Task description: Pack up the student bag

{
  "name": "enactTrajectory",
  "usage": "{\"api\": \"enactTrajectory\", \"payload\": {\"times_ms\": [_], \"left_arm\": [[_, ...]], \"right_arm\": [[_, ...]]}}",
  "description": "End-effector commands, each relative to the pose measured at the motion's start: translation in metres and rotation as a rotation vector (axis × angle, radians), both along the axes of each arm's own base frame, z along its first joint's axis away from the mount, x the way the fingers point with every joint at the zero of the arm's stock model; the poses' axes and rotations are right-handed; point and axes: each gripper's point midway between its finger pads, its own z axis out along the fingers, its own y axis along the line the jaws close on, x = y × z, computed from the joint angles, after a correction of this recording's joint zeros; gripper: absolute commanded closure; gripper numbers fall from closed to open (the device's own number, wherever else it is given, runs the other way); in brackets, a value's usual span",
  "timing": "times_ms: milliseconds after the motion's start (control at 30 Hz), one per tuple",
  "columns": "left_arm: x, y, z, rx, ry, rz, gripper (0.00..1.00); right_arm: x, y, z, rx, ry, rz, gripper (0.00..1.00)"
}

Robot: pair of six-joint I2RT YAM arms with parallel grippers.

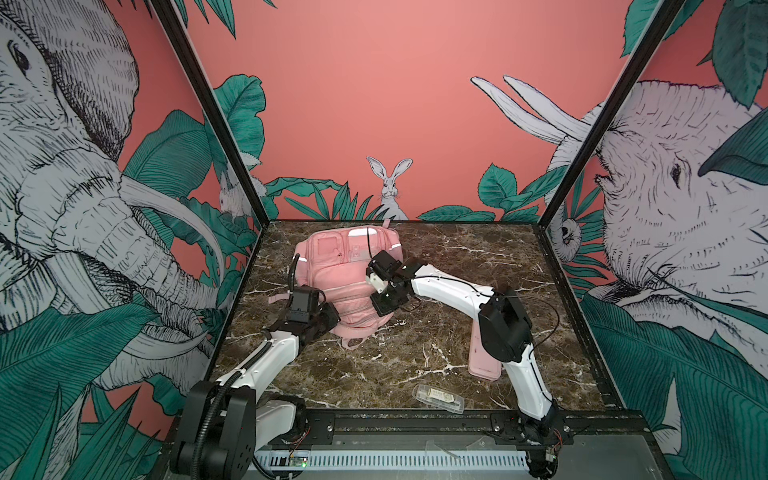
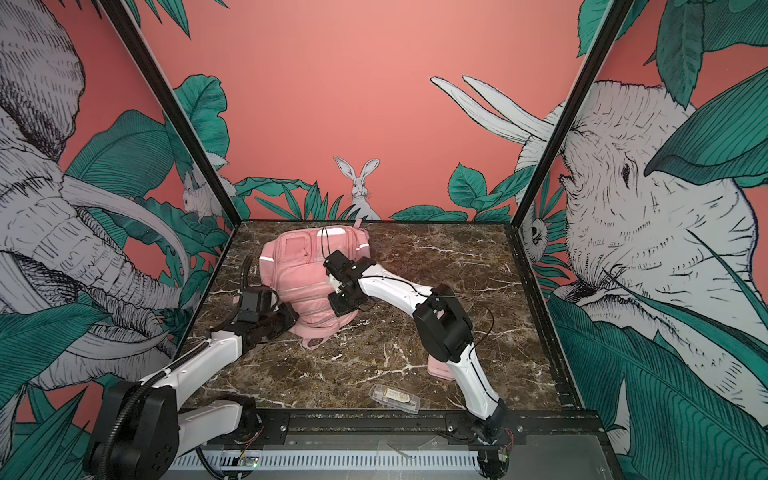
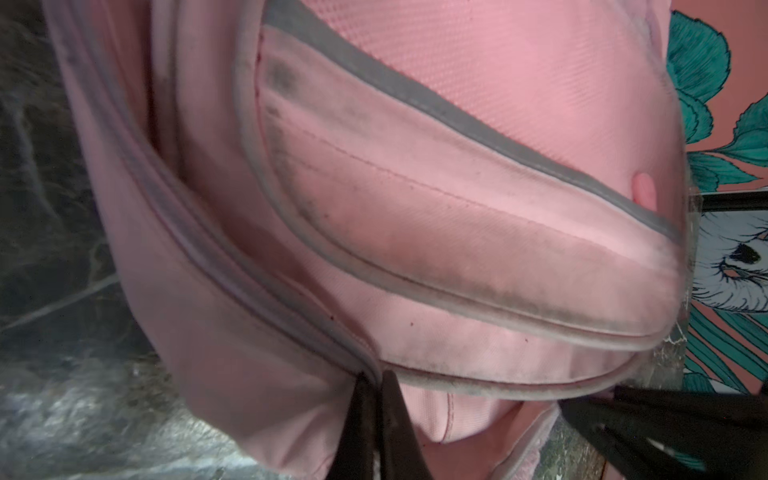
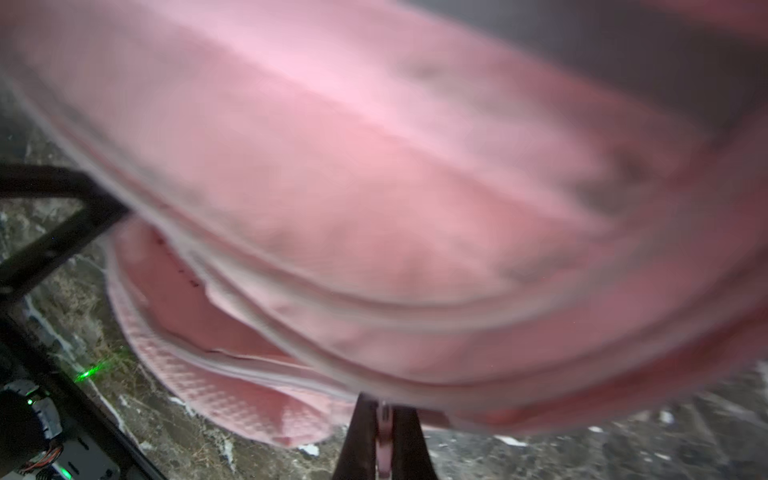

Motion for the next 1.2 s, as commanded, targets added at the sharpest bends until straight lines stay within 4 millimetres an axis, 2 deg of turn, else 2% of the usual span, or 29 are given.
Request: {"api": "enactTrajectory", "payload": {"times_ms": [0, 133, 200, 267, 333, 433, 600, 700, 800, 967, 1167], "left_arm": [[0.012, -0.031, 0.015, -0.062, -0.052, -0.066, 1.0], [0.015, -0.053, 0.017, -0.059, -0.055, -0.11, 1.0], [0.016, -0.059, 0.02, -0.054, -0.065, -0.121, 1.0], [0.016, -0.058, 0.024, -0.046, -0.072, -0.116, 1.0], [0.015, -0.057, 0.029, -0.037, -0.083, -0.12, 1.0], [0.014, -0.06, 0.038, -0.03, -0.096, -0.159, 0.97], [0.013, -0.065, 0.059, -0.005, -0.14, -0.243, 0.69], [0.013, -0.064, 0.066, 0.032, -0.152, -0.282, 0.57], [0.014, -0.053, 0.06, 0.116, -0.139, -0.276, 0.55], [0.018, -0.038, 0.045, 0.187, -0.102, -0.266, 0.55], [0.031, -0.036, 0.033, 0.166, -0.092, -0.242, 0.56]], "right_arm": [[-0.028, 0.041, 0.017, 0.107, 0.016, 0.086, 1.0], [-0.032, 0.065, 0.024, 0.156, 0.016, 0.085, 1.0], [-0.024, 0.062, 0.027, 0.143, -0.018, 0.071, 1.0], [-0.007, 0.043, 0.027, 0.099, -0.062, 0.032, 1.0], [0.007, 0.025, 0.028, 0.128, -0.038, -0.024, 1.0], [0.017, -0.005, 0.023, 0.152, -0.02, -0.097, 1.0], [0.018, -0.043, 0.015, 0.129, -0.02, -0.149, 1.0], [0.021, -0.061, 0.005, 0.117, -0.025, -0.185, 1.0], [0.025, -0.08, -0.004, 0.096, -0.014, -0.218, 1.0], [0.035, -0.109, 0.0, 0.065, -0.039, -0.252, 1.0], [0.038, -0.124, -0.002, 0.025, -0.042, -0.262, 1.0]]}}
